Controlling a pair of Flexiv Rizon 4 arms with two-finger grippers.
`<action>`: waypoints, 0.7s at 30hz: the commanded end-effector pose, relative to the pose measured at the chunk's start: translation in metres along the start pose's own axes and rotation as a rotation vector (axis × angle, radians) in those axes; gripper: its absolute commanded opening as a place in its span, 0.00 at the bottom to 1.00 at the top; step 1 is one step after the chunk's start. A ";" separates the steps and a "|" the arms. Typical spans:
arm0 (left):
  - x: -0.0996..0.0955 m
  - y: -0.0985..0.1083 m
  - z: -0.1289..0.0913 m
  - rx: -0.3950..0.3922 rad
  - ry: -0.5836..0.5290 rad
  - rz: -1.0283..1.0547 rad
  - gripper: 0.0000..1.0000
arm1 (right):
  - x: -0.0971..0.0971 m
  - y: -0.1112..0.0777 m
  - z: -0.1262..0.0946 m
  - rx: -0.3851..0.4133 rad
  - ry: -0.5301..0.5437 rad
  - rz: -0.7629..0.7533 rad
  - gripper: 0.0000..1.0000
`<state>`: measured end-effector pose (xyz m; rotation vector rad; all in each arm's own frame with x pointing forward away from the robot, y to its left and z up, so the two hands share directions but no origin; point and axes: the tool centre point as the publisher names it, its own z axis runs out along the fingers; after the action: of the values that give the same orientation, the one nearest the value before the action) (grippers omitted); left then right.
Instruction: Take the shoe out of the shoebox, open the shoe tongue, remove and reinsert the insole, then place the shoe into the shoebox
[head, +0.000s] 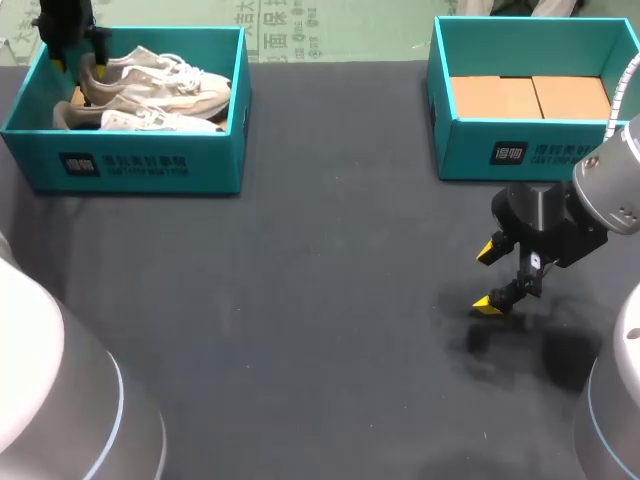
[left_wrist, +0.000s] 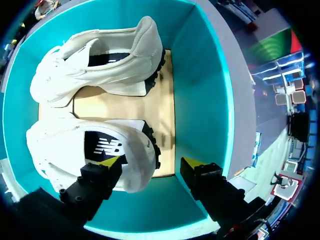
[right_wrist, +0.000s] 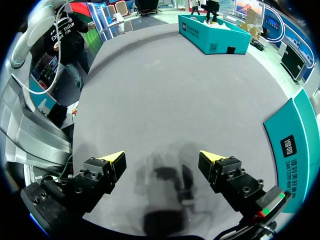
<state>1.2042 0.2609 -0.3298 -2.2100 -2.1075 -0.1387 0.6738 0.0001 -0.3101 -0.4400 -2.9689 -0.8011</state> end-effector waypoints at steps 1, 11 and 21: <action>0.000 -0.014 -0.026 -0.035 -0.017 0.001 0.98 | 0.001 0.000 0.000 0.001 -0.002 0.000 1.00; -0.009 -0.028 -0.073 -0.083 -0.073 0.007 1.00 | 0.001 0.000 0.000 0.001 -0.002 0.000 1.00; -0.004 -0.045 -0.094 -0.082 -0.088 0.005 1.00 | 0.001 0.000 0.000 0.001 -0.002 0.000 1.00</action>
<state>1.1768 0.2458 -0.2464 -2.2890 -2.1653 -0.0878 0.6738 0.0001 -0.3101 -0.4399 -2.9690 -0.8011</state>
